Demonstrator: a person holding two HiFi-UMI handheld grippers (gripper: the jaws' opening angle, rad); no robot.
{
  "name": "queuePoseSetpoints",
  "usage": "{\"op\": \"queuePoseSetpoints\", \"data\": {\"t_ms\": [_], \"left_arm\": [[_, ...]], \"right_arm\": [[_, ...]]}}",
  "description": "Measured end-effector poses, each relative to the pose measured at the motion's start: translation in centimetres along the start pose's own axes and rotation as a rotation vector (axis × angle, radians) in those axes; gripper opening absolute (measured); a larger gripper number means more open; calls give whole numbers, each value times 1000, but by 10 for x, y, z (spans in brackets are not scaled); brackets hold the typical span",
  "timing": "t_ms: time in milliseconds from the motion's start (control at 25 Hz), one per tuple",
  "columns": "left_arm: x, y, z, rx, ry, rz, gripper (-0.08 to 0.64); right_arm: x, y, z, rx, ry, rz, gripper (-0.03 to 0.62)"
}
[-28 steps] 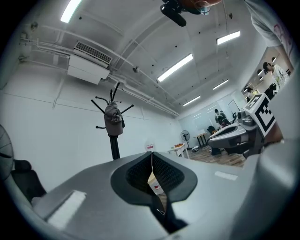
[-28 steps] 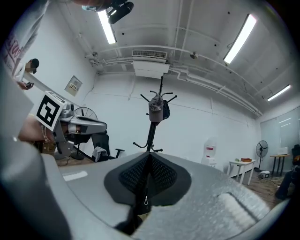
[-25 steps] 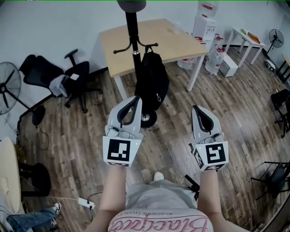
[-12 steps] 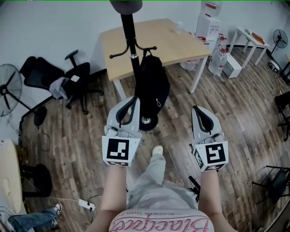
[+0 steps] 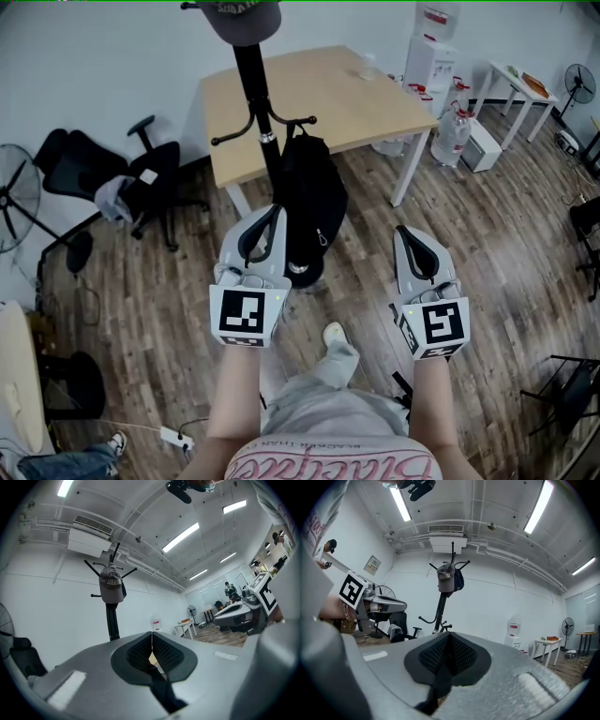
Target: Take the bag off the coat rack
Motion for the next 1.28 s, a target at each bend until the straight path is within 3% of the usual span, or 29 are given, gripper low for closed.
{"op": "queuePoseSetpoints", "data": {"t_ms": [560, 920, 1080, 1280], "left_arm": [[18, 55, -105, 95, -76, 48, 20], [41, 86, -145, 151, -128, 78, 20], [44, 93, -149, 167, -143, 93, 24], [49, 96, -150, 184, -168, 108, 87]], "right_arm": [[-73, 16, -118, 35, -105, -3, 3], [-97, 29, -185, 40, -181, -118, 5], [-100, 30, -202, 50, -220, -138, 87], [-92, 32, -216, 66, -300, -130, 207]]}}
Point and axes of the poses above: the fingertips, and each gripper's own axes: z backward along the fingers, x to its left, y out of its underside, the point moved 4 cm from there along z, backward along the fingers, and after that the axes turned 8 degrees about -z, right-handed, at the moved point
